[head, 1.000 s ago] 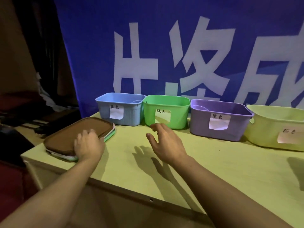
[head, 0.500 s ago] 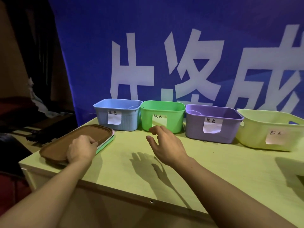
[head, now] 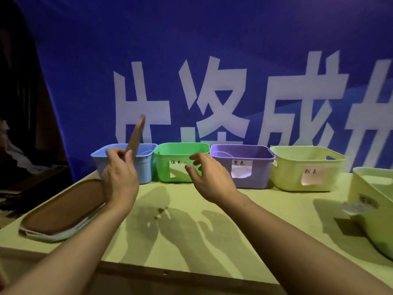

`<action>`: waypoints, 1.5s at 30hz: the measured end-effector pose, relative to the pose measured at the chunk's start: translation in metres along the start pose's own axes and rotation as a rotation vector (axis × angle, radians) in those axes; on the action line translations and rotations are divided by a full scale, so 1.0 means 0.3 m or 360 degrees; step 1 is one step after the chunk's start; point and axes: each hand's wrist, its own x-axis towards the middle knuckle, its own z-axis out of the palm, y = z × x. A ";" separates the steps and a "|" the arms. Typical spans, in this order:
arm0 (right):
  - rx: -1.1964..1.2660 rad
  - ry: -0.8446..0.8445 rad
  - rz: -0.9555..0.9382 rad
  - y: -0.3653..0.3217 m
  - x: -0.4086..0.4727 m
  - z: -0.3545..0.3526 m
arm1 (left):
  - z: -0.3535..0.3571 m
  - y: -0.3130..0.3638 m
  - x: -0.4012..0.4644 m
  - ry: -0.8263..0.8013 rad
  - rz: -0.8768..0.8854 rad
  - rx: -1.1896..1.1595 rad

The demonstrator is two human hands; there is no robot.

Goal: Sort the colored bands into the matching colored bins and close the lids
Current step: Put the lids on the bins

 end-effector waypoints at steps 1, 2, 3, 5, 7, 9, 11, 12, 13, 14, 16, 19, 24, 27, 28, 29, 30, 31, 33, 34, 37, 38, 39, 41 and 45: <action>0.0022 0.0015 0.0016 0.007 0.006 -0.023 | 0.027 0.043 -0.008 -0.0003 -0.0077 -0.0122; 0.0032 0.0043 0.0037 0.027 0.008 -0.059 | 0.063 0.100 -0.022 -0.0034 -0.0174 -0.0234; 0.0026 0.0076 0.0060 0.053 0.008 -0.096 | 0.101 0.157 -0.039 -0.0091 -0.0286 -0.0307; -0.0003 0.0147 0.0145 0.120 0.009 -0.176 | 0.178 0.268 -0.087 -0.0232 -0.0458 -0.0397; -0.0053 0.0212 0.0263 0.198 0.003 -0.262 | 0.249 0.378 -0.148 -0.0336 -0.0513 -0.0453; -0.0109 0.0274 0.0397 0.282 -0.015 -0.352 | 0.320 0.475 -0.213 -0.0409 -0.0553 -0.0494; -0.0147 0.0308 0.0538 0.367 -0.044 -0.441 | 0.399 0.556 -0.275 -0.0481 -0.0621 -0.0560; -0.0169 0.0320 0.0609 0.408 -0.063 -0.484 | 0.436 0.595 -0.306 -0.0519 -0.0671 -0.0594; -0.0192 0.0333 0.0677 0.448 -0.087 -0.528 | 0.471 0.634 -0.339 -0.0556 -0.0728 -0.0618; -0.0204 0.0345 0.0733 0.486 -0.112 -0.572 | 0.501 0.673 -0.371 -0.0592 -0.0772 -0.0635; -0.0189 0.0367 0.0802 0.554 -0.163 -0.658 | 0.553 0.764 -0.430 -0.0685 -0.0886 -0.0697; -0.0184 0.0402 0.0880 0.636 -0.230 -0.798 | 0.614 0.917 -0.515 -0.0811 -0.1135 -0.0933; -0.0230 0.0470 0.0983 0.739 -0.324 -0.993 | 0.701 1.113 -0.664 -0.1064 -0.1152 -0.1135; -0.0293 0.0529 0.1074 0.805 -0.382 -1.064 | 0.747 1.192 -0.736 -0.1352 -0.1038 -0.1109; -0.0290 0.0543 0.1108 0.829 -0.404 -1.079 | 0.766 1.208 -0.754 -0.1445 -0.0981 -0.1077; -0.0284 0.0564 0.1134 0.851 -0.427 -1.092 | 0.783 1.222 -0.770 -0.1532 -0.0923 -0.1062; -0.0278 0.0587 0.1154 0.874 -0.448 -1.101 | 0.798 1.232 -0.784 -0.1601 -0.0861 -0.1048; -0.0280 0.0600 0.1169 0.892 -0.467 -1.109 | 0.806 1.240 -0.796 -0.1653 -0.0788 -0.1026; -0.0289 0.0587 0.1219 0.933 -0.498 -1.114 | 0.813 1.251 -0.819 -0.1736 -0.0625 -0.0911; -0.0292 0.0565 0.1257 0.954 -0.507 -1.114 | 0.815 1.253 -0.829 -0.1765 -0.0560 -0.0841; -0.0310 0.0479 0.1355 1.002 -0.523 -1.101 | 0.827 1.243 -0.858 -0.1822 -0.0478 -0.0732; -0.0322 0.0451 0.1372 1.016 -0.525 -1.095 | 0.834 1.238 -0.868 -0.1831 -0.0465 -0.0710; -0.0339 0.0428 0.1376 1.024 -0.528 -1.089 | 0.835 1.234 -0.877 -0.1840 -0.0453 -0.0689; -0.0378 0.0398 0.1380 1.040 -0.529 -1.081 | 0.845 1.228 -0.891 -0.1849 -0.0437 -0.0645; -0.0422 0.0343 0.1377 1.053 -0.525 -1.091 | 0.857 1.223 -0.919 -0.1886 -0.0483 -0.0639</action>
